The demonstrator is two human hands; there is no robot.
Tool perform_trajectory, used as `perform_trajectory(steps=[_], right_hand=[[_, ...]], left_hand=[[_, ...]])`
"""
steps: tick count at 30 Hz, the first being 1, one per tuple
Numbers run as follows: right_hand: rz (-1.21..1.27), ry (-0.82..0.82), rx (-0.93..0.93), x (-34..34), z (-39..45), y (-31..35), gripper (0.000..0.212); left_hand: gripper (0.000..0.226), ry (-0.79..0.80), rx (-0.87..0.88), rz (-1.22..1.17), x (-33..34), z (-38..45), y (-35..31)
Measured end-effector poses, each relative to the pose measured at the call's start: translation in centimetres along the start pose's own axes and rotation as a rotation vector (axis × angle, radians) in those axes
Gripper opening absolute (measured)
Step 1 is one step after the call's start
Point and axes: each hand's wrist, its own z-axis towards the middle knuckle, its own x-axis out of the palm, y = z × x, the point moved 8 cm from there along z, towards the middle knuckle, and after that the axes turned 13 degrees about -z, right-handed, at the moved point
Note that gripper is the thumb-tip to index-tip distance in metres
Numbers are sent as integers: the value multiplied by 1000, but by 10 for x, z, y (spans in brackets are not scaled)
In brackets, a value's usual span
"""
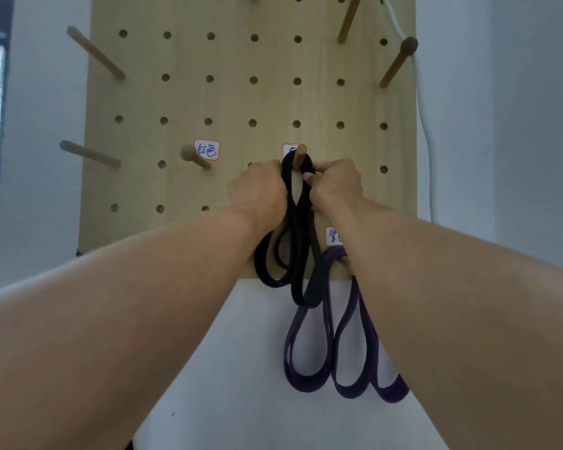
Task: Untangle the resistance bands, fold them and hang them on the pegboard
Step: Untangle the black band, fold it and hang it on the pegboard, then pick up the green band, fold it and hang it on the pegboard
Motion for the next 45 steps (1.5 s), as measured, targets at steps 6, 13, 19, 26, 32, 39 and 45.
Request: perform_trajectory(steps=[6, 13, 19, 26, 32, 39, 45], right_hand=[[32, -22, -52, 9, -61, -20, 24], [29, -136, -301, -2, -151, 16, 39], [28, 110, -425, 30, -254, 16, 45], [-114, 702, -383, 129, -442, -53, 46], [-224, 1171, -261, 199, -598, -116, 51], [-341, 1507, -137, 247, -714, -186, 52], [-453, 1737, 16, 274, -799, -266, 40]], left_hand=[[37, 170, 110, -126, -1, -37, 6], [61, 13, 260, -285, -40, -133, 18], [63, 2, 210, -263, -76, -249, 72], [70, 465, -195, -108, -48, -465, 202], [74, 862, -506, 42, -44, -601, 283], [76, 1209, -755, 148, -22, -678, 342], [80, 1369, -729, 111, 27, -688, 346]])
